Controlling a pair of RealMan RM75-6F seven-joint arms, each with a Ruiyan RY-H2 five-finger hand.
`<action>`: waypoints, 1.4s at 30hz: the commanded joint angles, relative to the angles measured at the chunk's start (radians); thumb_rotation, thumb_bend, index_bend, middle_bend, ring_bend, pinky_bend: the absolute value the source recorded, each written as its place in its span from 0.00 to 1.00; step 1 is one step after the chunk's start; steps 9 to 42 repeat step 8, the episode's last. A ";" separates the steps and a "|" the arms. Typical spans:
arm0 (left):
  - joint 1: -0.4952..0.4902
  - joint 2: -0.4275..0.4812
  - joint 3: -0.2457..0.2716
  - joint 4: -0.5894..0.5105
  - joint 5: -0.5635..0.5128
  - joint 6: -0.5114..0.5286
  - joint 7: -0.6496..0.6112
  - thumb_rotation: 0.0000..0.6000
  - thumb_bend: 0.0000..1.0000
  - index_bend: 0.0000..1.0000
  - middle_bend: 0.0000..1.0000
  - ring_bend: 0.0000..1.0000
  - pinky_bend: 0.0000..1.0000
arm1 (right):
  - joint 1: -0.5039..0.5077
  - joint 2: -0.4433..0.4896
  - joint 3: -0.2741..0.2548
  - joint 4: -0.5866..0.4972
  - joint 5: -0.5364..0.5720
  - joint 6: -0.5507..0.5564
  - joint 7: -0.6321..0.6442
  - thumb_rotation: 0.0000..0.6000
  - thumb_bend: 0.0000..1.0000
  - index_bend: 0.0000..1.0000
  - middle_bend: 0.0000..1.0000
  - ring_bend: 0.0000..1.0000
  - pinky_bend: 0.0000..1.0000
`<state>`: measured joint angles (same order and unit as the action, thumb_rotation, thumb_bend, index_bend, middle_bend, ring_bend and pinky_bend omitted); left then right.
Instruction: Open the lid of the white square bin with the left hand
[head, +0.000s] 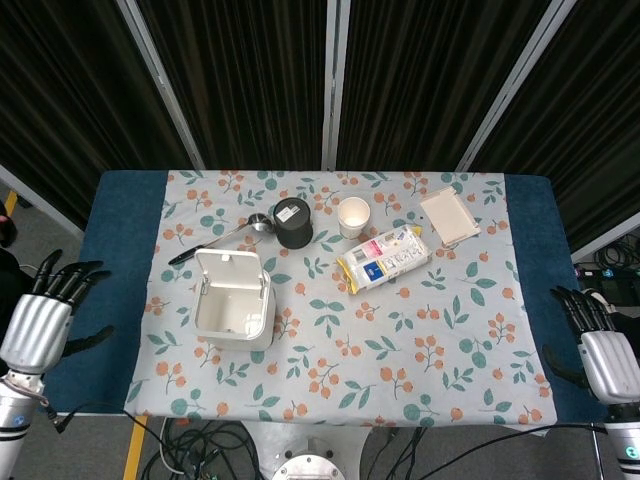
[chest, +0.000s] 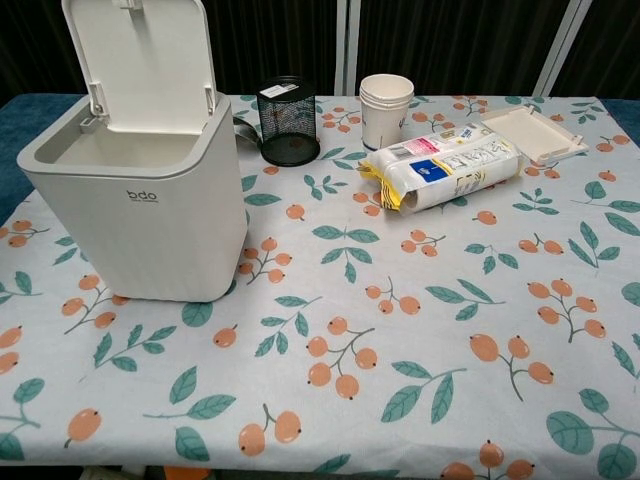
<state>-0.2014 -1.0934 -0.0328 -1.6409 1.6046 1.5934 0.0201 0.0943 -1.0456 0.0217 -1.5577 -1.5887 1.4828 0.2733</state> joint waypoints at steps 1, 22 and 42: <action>0.057 -0.021 0.028 0.020 -0.100 -0.046 0.039 1.00 0.00 0.23 0.19 0.20 0.05 | 0.003 0.003 0.000 -0.003 -0.006 0.002 -0.001 1.00 0.33 0.03 0.05 0.00 0.00; 0.121 -0.069 0.046 0.021 -0.143 -0.018 0.098 1.00 0.00 0.24 0.19 0.20 0.05 | 0.009 0.002 0.004 -0.008 -0.016 0.005 -0.004 1.00 0.34 0.03 0.05 0.00 0.00; 0.121 -0.069 0.046 0.021 -0.143 -0.018 0.098 1.00 0.00 0.24 0.19 0.20 0.05 | 0.009 0.002 0.004 -0.008 -0.016 0.005 -0.004 1.00 0.34 0.03 0.05 0.00 0.00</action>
